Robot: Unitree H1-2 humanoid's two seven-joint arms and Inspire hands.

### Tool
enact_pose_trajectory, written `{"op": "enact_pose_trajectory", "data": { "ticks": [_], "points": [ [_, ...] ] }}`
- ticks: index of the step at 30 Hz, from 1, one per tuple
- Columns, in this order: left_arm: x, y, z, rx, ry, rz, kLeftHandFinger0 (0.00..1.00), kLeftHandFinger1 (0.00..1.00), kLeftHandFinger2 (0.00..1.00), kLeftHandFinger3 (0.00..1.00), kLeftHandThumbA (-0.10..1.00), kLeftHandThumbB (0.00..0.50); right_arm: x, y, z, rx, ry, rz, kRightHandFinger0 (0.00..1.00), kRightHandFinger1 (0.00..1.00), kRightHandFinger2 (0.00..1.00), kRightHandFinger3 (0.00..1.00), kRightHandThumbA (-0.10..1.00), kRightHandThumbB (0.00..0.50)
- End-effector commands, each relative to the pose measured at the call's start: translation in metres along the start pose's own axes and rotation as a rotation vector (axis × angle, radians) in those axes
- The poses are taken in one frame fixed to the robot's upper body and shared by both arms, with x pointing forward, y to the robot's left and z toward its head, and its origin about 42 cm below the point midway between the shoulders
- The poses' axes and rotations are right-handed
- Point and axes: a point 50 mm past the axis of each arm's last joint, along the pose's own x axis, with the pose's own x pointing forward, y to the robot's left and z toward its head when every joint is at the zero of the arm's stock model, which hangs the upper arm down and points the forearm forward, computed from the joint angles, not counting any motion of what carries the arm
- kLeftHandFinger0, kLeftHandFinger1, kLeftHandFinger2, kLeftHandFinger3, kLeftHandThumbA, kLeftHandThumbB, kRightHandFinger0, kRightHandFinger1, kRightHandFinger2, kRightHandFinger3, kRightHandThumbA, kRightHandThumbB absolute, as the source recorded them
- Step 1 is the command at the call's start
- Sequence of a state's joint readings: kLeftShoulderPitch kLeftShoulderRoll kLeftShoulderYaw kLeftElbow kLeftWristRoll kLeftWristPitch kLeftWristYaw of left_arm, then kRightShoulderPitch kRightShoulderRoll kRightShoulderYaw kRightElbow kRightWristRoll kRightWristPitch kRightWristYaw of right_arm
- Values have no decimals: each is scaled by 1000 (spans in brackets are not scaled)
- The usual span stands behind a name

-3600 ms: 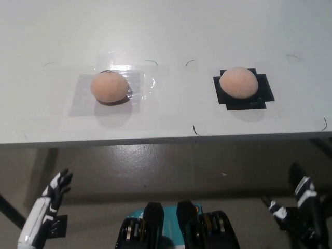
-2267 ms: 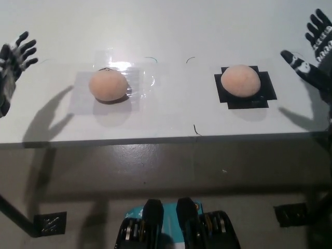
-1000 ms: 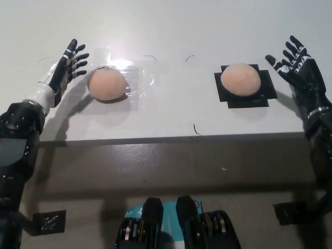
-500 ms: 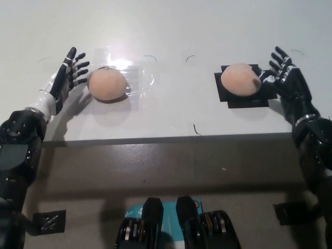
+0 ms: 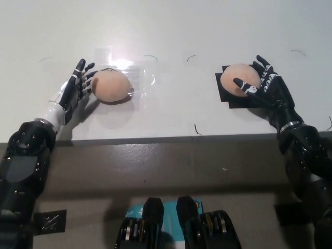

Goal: Use both hands to push two dumpling toys together to the middle

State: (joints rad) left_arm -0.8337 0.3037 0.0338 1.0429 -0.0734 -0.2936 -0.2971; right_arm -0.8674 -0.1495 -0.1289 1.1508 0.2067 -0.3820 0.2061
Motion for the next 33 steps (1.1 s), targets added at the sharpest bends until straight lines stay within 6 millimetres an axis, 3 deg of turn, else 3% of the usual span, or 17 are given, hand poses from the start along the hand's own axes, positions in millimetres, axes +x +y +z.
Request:
{"op": "enact_pose_trajectory", "data": {
  "ticks": [1, 4, 6, 7, 9, 11, 13, 16, 20, 22, 29, 33],
  "points": [
    [9, -10, 18, 18, -71, -27, 1000, 1000, 1000, 1000, 1000, 463, 5, 10, 11, -12, -80, 41, 1000, 1000, 1000, 1000, 1000, 225],
    [11, -16, 21, 31, -73, -33, 1000, 1000, 1000, 1000, 1000, 485, 7, 13, 12, -2, -78, 49, 1000, 1000, 1000, 1000, 1000, 238],
    [11, -19, 23, 43, -75, -42, 1000, 1000, 1000, 1000, 1000, 469, 8, 15, 13, -3, -79, 53, 1000, 1000, 1000, 1000, 1000, 241],
    [12, -22, 24, 42, -85, -48, 1000, 1000, 1000, 1000, 1000, 427, 8, 15, 12, -4, -75, 52, 1000, 1000, 1000, 1000, 1000, 243],
    [15, -26, 27, 34, -93, -56, 1000, 1000, 1000, 1000, 1000, 402, 9, 17, 12, 2, -68, 54, 1000, 1000, 1000, 1000, 1000, 254],
    [17, -31, 33, 28, -96, -75, 1000, 1000, 1000, 1000, 1000, 405, 10, 20, 12, 4, -67, 54, 1000, 1000, 1000, 1000, 1000, 265],
    [20, -38, 36, 30, -98, -84, 1000, 1000, 1000, 1000, 1000, 439, 10, 25, 11, 15, -62, 56, 1000, 1000, 1000, 1000, 1000, 268],
    [21, -45, 37, 29, -90, -97, 1000, 1000, 1000, 1000, 1000, 424, 11, 32, 10, 30, -60, 65, 1000, 1000, 1000, 1000, 1000, 263],
    [26, -58, 37, 39, -95, -118, 1000, 1000, 1000, 1000, 1000, 446, 10, 46, 9, 49, -67, 80, 1000, 1000, 1000, 1000, 1000, 265],
    [29, -65, 37, 43, -86, -127, 1000, 1000, 1000, 1000, 1000, 450, 9, 57, 9, 72, -69, 82, 1000, 1000, 1000, 1000, 1000, 231],
    [35, -84, 41, 68, -77, -137, 1000, 1000, 1000, 1000, 1000, 436, 5, 79, 8, 60, -89, 139, 1000, 1000, 1000, 1000, 1000, 183],
    [38, -93, 40, 71, -67, -147, 1000, 1000, 1000, 1000, 1000, 415, 4, 95, 4, 119, -65, 131, 1000, 1000, 1000, 1000, 1000, 235]
  ]
}}
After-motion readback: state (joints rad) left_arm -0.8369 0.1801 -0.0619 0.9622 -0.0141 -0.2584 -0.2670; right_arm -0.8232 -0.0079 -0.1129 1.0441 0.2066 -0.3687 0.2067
